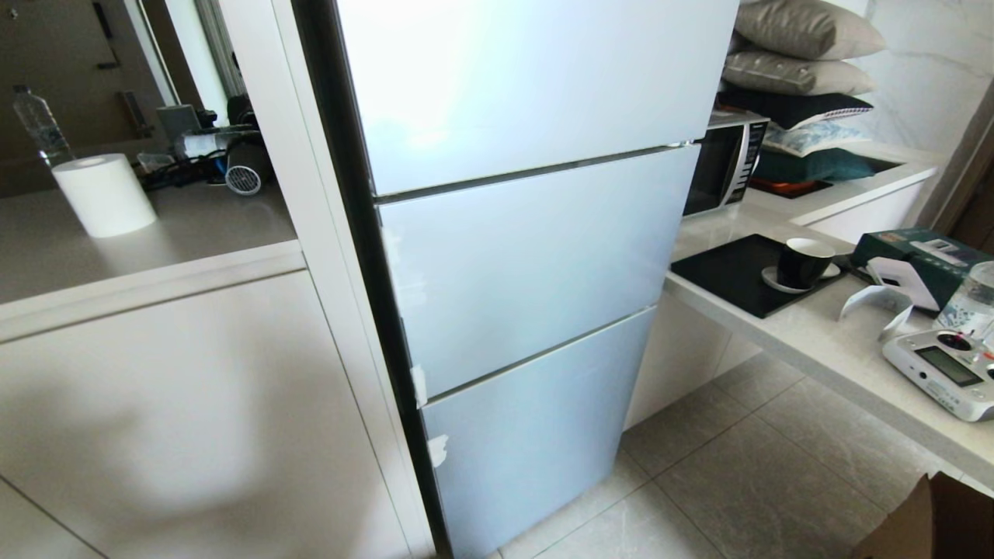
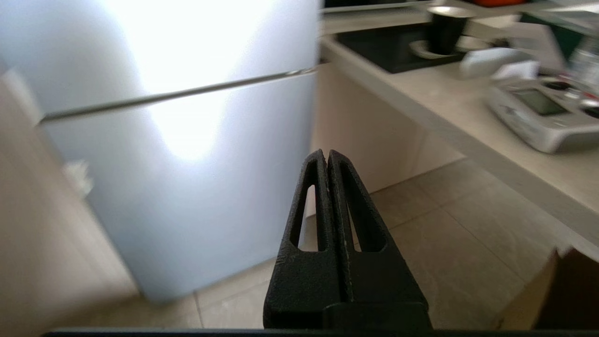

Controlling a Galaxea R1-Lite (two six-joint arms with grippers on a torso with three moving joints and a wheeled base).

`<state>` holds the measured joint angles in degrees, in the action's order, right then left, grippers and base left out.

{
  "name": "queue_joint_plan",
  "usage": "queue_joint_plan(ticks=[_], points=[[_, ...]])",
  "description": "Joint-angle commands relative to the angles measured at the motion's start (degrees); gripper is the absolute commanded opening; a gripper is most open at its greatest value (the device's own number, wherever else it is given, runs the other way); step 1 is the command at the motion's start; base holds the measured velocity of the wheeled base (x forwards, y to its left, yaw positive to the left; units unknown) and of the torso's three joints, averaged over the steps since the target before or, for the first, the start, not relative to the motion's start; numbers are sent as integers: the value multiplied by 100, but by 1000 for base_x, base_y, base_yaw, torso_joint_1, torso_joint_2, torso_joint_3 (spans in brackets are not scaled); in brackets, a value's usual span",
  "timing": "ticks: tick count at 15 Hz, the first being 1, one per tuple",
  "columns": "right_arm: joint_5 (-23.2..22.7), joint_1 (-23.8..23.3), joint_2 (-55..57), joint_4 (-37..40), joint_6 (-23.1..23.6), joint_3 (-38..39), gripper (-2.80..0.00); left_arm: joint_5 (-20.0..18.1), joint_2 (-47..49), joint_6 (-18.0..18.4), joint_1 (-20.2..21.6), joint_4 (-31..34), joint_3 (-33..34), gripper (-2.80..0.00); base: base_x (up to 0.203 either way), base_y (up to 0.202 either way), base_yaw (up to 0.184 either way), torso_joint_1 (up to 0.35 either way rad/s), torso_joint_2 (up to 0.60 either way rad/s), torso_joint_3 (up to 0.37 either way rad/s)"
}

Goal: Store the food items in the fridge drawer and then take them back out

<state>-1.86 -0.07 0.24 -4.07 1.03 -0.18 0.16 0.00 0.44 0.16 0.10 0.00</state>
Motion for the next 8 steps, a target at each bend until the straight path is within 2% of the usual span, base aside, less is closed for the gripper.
queue_joint_plan(ticks=[1,2,5,8], points=[[375,-1,-33,-114,-348,26,-280,2,0,0,2,-1,0,-280,0,0,0,0,0,0],[316,-1,-33,-118,-418,27,-280,2,0,0,2,-1,0,-280,0,0,0,0,0,0],[208,-1,-33,463,11,8,-280,2,0,0,2,-1,0,-280,0,0,0,0,0,0],[204,-1,-33,399,11,18,-280,2,0,0,2,-1,0,-280,0,0,0,0,0,0]])
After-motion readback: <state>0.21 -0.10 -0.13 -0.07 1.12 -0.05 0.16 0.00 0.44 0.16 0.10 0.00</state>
